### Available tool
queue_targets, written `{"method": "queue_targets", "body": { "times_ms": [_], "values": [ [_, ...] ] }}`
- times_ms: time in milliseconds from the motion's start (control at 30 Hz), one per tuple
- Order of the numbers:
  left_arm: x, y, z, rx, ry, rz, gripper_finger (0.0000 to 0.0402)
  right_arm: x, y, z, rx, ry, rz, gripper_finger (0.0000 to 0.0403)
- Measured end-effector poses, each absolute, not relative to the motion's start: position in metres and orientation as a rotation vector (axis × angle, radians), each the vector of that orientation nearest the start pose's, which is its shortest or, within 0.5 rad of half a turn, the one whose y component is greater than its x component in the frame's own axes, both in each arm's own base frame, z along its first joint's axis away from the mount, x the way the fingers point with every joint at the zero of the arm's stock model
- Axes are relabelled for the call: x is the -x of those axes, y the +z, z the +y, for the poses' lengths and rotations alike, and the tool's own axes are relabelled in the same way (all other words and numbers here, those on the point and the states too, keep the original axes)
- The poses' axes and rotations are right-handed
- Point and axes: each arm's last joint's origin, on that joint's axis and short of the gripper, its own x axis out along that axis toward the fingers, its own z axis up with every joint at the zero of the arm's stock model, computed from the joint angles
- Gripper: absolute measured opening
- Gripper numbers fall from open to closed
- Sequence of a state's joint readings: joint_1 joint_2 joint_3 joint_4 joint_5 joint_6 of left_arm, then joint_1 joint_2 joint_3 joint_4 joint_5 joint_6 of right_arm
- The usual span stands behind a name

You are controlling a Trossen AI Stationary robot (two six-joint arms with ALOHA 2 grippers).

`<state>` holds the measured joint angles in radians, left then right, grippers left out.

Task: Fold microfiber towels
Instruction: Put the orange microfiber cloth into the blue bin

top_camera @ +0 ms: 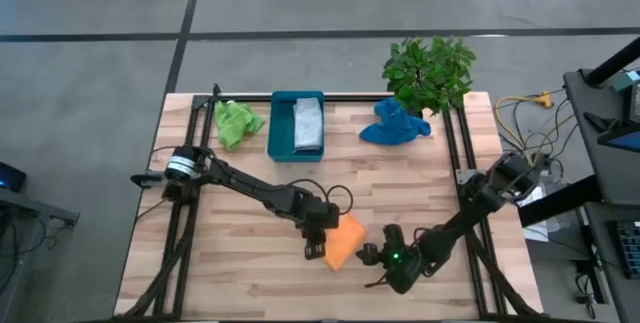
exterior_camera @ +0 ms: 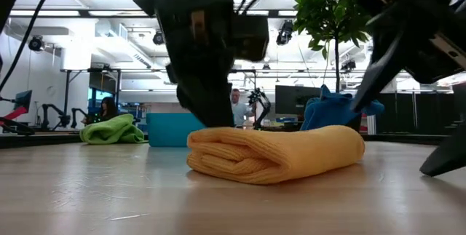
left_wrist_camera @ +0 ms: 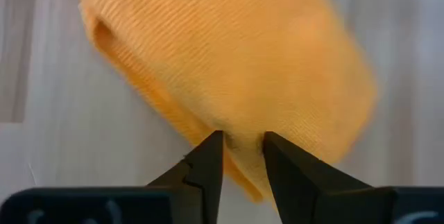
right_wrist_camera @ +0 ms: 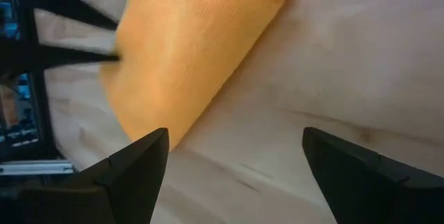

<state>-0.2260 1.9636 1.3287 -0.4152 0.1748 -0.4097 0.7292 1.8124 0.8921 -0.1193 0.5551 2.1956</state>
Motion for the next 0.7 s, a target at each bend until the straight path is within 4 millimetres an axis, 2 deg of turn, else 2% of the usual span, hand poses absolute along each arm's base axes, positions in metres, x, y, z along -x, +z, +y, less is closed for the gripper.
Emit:
{"method": "queue_targets", "body": {
  "times_ms": [333, 700],
  "values": [
    [-0.391, 0.148, -0.093, 0.317, -0.104, 1.156, 0.0028, -0.262, 0.114, 0.190, -1.462, -0.761, 0.515, 0.0326],
    [-0.393, 0.143, -0.094, 0.318, -0.106, 1.146, 0.0019, -0.273, 0.112, 0.175, -1.447, -0.792, 0.480, 0.0326]
  ]
}}
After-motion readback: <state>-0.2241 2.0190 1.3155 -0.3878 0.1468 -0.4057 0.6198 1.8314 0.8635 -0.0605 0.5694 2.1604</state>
